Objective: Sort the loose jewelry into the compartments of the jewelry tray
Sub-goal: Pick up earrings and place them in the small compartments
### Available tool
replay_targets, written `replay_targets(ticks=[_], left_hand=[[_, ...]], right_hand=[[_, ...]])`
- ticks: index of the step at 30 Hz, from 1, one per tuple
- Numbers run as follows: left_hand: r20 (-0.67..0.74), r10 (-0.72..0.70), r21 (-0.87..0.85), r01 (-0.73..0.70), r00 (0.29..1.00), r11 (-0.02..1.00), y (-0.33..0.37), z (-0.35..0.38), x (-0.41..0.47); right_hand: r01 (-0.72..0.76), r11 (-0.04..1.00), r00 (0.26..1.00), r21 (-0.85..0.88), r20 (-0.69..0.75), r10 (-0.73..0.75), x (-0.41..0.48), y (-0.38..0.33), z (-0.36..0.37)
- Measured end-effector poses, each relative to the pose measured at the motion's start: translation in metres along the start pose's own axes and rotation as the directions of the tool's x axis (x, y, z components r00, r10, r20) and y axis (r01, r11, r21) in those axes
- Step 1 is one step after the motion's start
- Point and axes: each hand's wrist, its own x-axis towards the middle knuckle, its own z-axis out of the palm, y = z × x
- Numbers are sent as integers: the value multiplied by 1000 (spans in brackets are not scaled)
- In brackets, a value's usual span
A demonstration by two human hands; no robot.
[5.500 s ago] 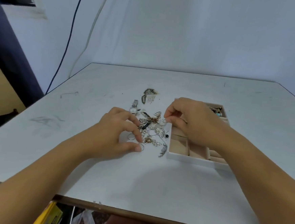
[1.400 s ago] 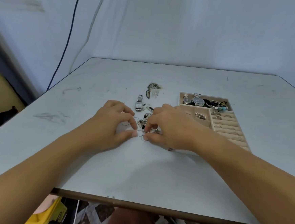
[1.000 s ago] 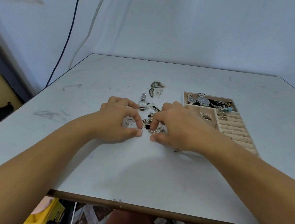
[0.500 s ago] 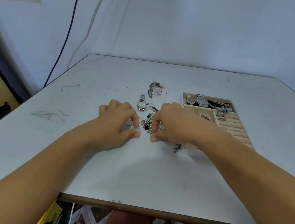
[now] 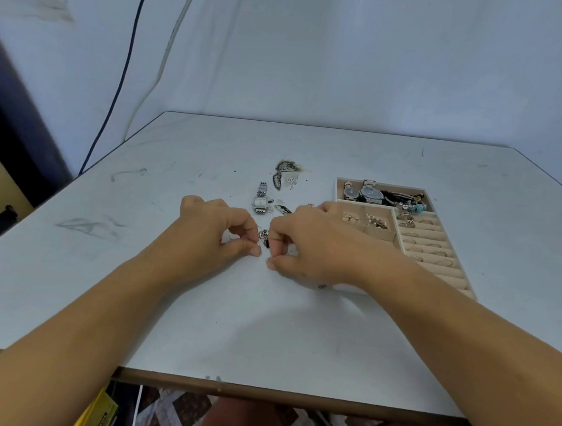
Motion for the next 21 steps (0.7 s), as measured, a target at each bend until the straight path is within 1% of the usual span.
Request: replay_targets(ticks=[4,7,9,11,15,18,21], left_hand=[[-10,-3,16,3,1000,1000,2,-1,0],[-58,-11,17,12,998,1000,9,-6,2],[-93,40,24,-38,995,999,16,-9,3],[-122,100,32,-97,987,995,25,-11,5],[-174,170,-45,-180,970,983,52,-5,12],[-173,224,-83,-241,959,967,76,8,21],[-139,272,-96,-286,952,953,98,24,32]], right_hand=[[9,997,996,71,-94,-3,-2,7,1],[12,991,985,136,-173,12,-6,16,-2],[7,987,982,161,-189,23,-10,20,-8],[-4,989,979,151,-199,34,-16,26,-17],[-17,985,964,169,-259,61,-42,48,-37],[-71,987,943,144,-312,113,-66,75,-47],[-131,984,920,119,-355,165,-94,102,-52]])
